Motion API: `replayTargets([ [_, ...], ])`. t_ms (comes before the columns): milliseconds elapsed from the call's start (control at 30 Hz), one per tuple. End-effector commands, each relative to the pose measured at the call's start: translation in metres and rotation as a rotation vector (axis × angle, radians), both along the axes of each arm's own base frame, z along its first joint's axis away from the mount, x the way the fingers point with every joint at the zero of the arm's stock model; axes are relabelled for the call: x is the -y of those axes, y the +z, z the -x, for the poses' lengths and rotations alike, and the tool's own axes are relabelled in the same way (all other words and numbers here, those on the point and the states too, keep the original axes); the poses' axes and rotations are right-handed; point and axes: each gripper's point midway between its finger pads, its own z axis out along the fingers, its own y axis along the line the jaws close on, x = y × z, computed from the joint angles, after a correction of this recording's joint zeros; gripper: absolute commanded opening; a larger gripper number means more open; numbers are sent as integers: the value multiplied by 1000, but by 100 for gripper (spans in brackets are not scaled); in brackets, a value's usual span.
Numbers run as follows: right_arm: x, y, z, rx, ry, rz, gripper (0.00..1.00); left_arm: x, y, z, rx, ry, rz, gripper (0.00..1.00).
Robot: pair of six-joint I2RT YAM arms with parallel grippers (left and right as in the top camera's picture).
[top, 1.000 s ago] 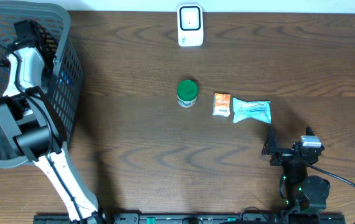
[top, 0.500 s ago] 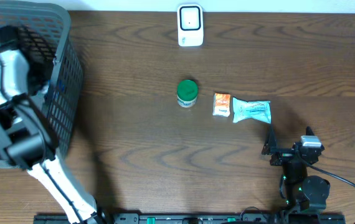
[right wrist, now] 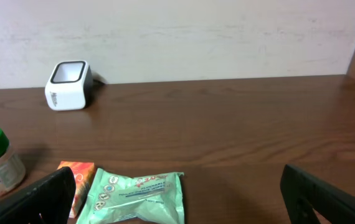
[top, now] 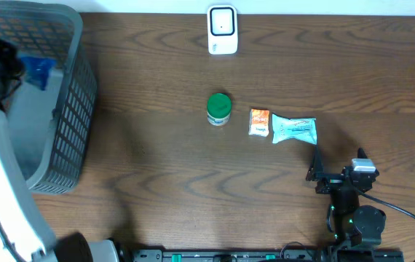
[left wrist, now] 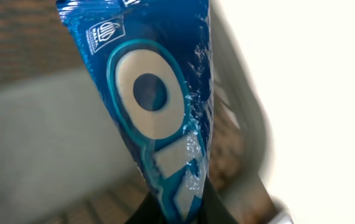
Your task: Scan the item barcode
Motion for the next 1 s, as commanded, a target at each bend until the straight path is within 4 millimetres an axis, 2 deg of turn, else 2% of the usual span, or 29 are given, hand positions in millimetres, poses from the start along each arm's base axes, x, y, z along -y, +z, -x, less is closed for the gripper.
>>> replayTargets([
  [0, -1, -1, 0, -3, 5, 11, 99, 81, 27, -1, 47, -358, -76, 7],
  [100, -1, -1, 0, -3, 5, 11, 99, 138, 17, 9, -23, -580, -135, 7],
  [200, -1, -1, 0, -3, 5, 11, 99, 188, -14, 23, -163, -776, -161, 7],
  [267, -1, -1, 0, -3, 5, 11, 99, 204, -41, 31, -280, -823, -176, 7],
  [400, -1, -1, 0, -3, 5, 11, 99, 234, -94, 35, -453, -919, -178, 8],
  [567, -1, -1, 0, -3, 5, 11, 99, 278, -167, 50, -661, -1058, -32, 7],
  [667, -1, -1, 0, -3, 5, 11, 99, 295, -204, 58, -770, -1104, 82, 7],
  [767, -1, -1, 0, -3, 5, 11, 99, 303, -228, 60, -842, -1117, 155, 7],
  [967, -1, -1, 0, -3, 5, 11, 99, 307, -252, 62, -916, -1113, 202, 7],
])
